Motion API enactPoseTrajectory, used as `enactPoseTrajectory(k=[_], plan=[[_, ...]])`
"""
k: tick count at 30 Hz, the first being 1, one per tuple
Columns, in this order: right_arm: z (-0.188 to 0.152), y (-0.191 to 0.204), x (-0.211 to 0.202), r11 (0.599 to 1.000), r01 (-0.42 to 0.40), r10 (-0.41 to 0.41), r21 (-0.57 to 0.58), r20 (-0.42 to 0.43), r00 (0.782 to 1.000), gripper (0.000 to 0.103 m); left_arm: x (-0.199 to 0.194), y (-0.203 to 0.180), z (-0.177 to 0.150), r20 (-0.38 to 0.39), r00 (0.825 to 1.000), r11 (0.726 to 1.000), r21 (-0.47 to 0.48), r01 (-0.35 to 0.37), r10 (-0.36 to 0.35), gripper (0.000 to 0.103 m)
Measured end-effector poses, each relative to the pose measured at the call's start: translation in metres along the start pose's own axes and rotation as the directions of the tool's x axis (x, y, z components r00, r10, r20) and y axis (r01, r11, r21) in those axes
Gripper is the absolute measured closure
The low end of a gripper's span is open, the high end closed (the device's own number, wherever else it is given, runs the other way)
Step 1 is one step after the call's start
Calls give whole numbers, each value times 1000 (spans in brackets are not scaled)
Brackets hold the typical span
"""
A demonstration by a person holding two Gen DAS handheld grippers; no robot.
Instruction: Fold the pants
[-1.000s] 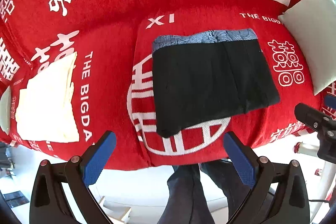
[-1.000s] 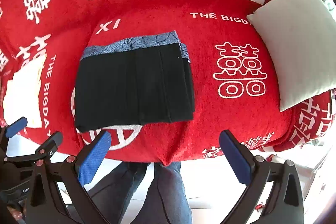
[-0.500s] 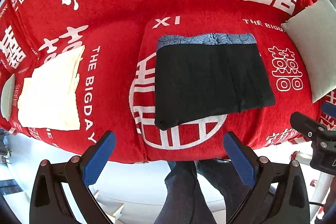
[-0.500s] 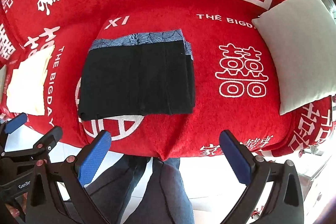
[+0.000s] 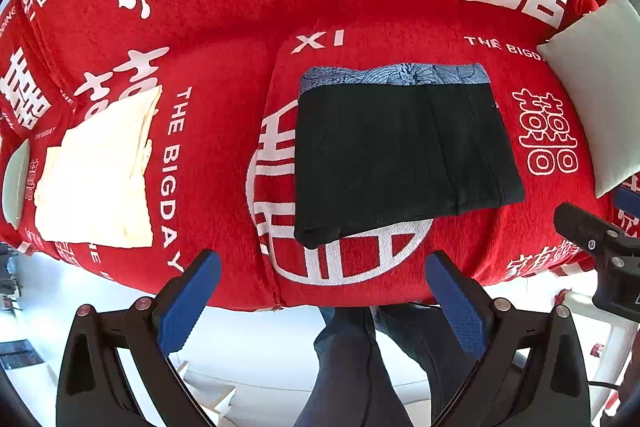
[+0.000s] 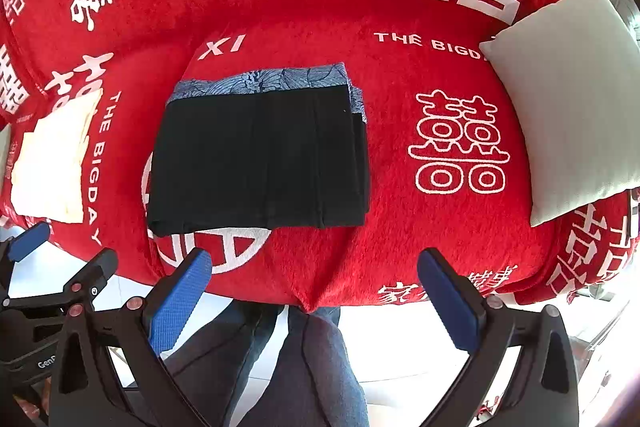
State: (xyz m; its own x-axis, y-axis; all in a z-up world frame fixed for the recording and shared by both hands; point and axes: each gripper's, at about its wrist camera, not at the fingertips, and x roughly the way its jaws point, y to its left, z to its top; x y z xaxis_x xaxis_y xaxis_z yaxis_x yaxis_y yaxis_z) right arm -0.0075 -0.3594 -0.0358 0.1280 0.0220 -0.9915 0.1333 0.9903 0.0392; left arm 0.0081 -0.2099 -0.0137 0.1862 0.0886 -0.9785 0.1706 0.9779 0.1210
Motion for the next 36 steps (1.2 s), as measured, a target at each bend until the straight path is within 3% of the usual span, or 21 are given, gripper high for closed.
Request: enactPoseTrajectory(k=[36], plan=[[11,6,13,1000,17,-17,-6,-19,1000,0,16,2,12,-23,1000,1000,-19,16,-17,1]])
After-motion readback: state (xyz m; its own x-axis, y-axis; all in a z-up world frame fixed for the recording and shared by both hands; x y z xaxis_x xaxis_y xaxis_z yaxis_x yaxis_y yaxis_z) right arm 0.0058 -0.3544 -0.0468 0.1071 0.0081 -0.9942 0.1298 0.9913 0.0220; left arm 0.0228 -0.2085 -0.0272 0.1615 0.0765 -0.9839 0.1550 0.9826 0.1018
